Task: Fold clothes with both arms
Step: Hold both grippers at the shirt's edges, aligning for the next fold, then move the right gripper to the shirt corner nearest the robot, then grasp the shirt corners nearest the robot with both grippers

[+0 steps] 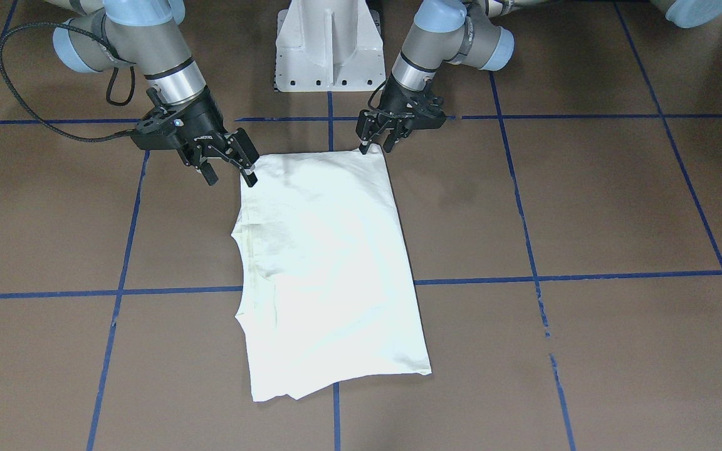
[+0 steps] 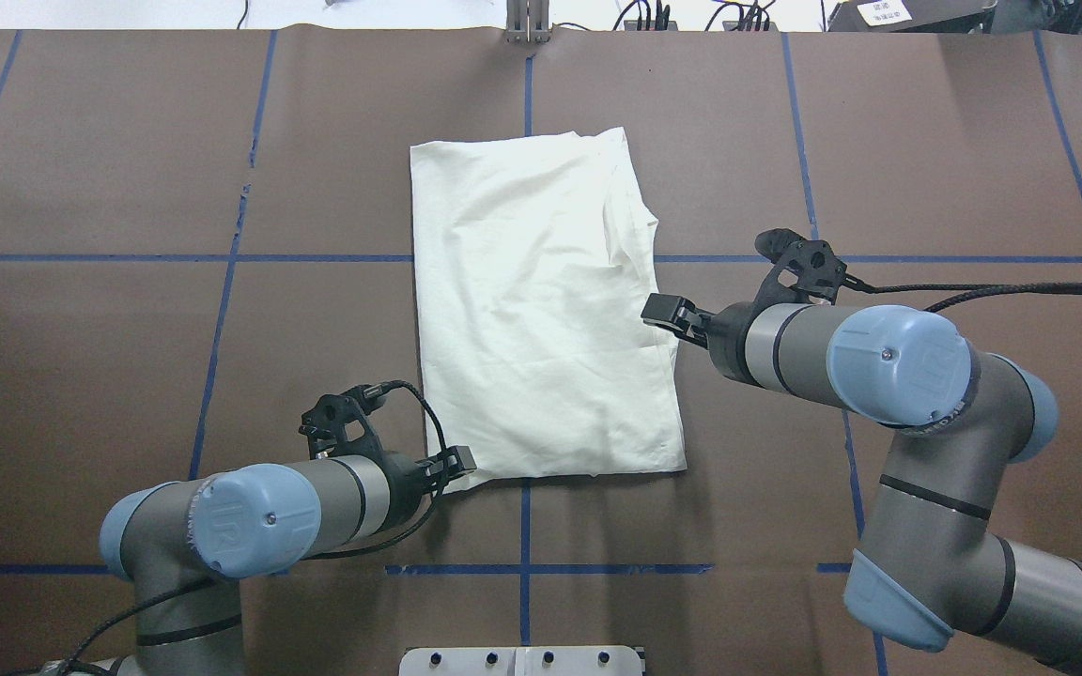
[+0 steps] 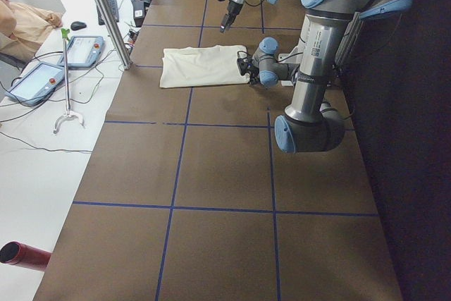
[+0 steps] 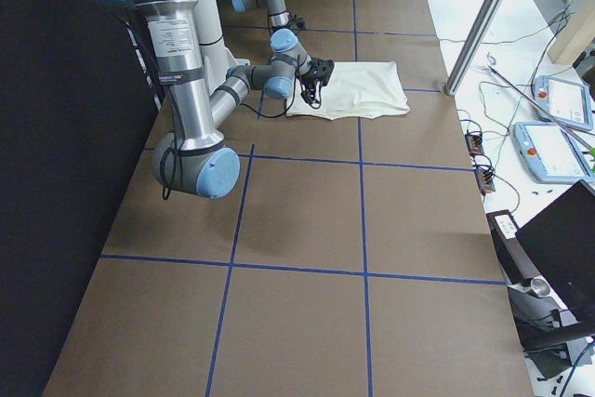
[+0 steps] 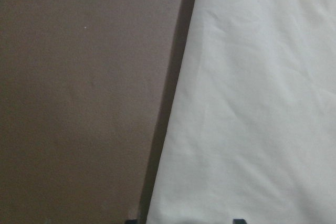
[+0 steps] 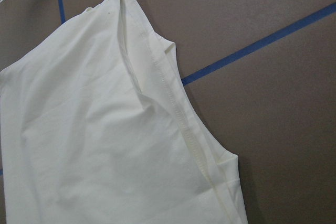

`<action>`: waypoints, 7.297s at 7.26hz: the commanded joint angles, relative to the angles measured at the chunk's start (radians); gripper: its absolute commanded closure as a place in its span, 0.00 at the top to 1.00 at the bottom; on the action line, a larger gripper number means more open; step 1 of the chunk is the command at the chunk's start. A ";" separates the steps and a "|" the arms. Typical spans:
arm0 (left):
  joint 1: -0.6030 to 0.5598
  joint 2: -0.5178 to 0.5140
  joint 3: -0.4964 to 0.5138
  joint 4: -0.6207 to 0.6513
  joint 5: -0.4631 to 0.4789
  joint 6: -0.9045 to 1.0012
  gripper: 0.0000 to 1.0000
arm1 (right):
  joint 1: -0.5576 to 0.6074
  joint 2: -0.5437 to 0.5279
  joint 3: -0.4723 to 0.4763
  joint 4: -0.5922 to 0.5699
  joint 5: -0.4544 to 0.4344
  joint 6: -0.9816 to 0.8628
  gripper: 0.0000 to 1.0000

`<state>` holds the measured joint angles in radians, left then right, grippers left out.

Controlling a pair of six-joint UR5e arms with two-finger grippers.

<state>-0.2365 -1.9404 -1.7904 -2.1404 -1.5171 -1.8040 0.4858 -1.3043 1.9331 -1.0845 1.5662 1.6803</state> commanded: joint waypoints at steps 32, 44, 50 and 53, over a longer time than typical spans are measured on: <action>-0.012 -0.014 -0.015 0.007 0.037 0.000 0.00 | -0.242 0.129 -0.083 -0.391 -0.152 0.555 0.78; -0.010 -0.017 -0.021 0.007 0.034 0.005 0.00 | -0.217 0.197 -0.105 -0.393 -0.201 0.593 0.00; -0.030 -0.053 -0.615 0.659 -0.071 0.127 0.00 | -0.305 0.166 0.363 -0.759 -0.183 0.601 0.00; -0.142 -0.145 -0.468 0.665 -0.080 0.197 0.00 | -0.236 0.221 0.253 -0.753 -0.183 0.563 0.00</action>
<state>-0.3182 -2.0335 -2.3301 -1.4827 -1.5887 -1.6552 0.2052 -1.1161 2.2407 -1.8356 1.3823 2.2632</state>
